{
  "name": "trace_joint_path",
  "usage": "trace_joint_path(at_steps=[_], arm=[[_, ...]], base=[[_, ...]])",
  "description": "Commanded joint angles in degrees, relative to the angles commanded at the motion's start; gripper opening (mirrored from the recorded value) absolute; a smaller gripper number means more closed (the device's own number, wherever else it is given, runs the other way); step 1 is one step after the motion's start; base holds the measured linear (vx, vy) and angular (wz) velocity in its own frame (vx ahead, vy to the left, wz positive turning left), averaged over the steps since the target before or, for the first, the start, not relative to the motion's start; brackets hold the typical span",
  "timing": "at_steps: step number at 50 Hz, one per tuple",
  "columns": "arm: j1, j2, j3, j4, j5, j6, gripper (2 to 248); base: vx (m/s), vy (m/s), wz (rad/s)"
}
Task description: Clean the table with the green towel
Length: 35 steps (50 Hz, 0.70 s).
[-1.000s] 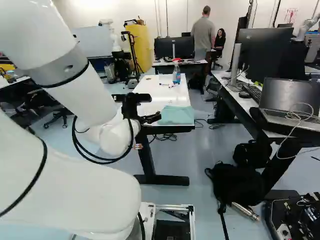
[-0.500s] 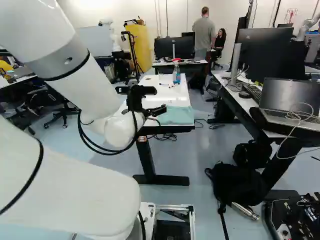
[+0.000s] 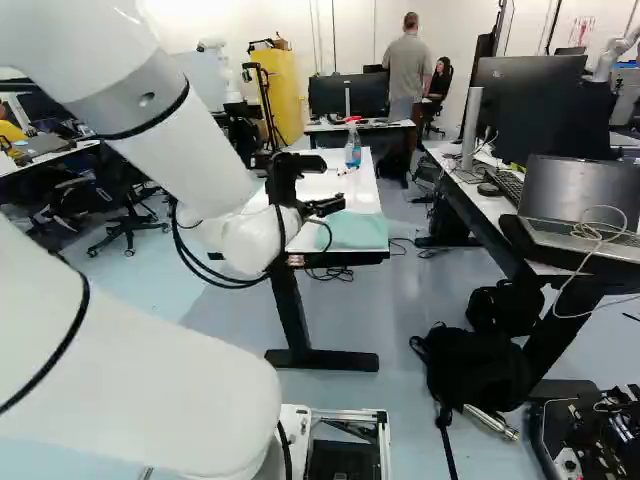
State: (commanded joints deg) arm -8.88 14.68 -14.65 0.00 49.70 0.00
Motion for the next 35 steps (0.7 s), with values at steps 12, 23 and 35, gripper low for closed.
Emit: trace_joint_path(at_steps=[12, 23, 35], arm=[[-1.5, -2.1, -3.4, 0.0, -3.7, 0.0, 247], [-2.9, -4.0, -6.7, 0.0, -9.7, 0.0, 247], [-4.2, -6.2, -10.3, 0.0, -16.6, 0.0, 247]], base=[[0.000, 0.000, 0.000], [0.000, 0.000, 0.000], [0.000, 0.000, 0.000]])
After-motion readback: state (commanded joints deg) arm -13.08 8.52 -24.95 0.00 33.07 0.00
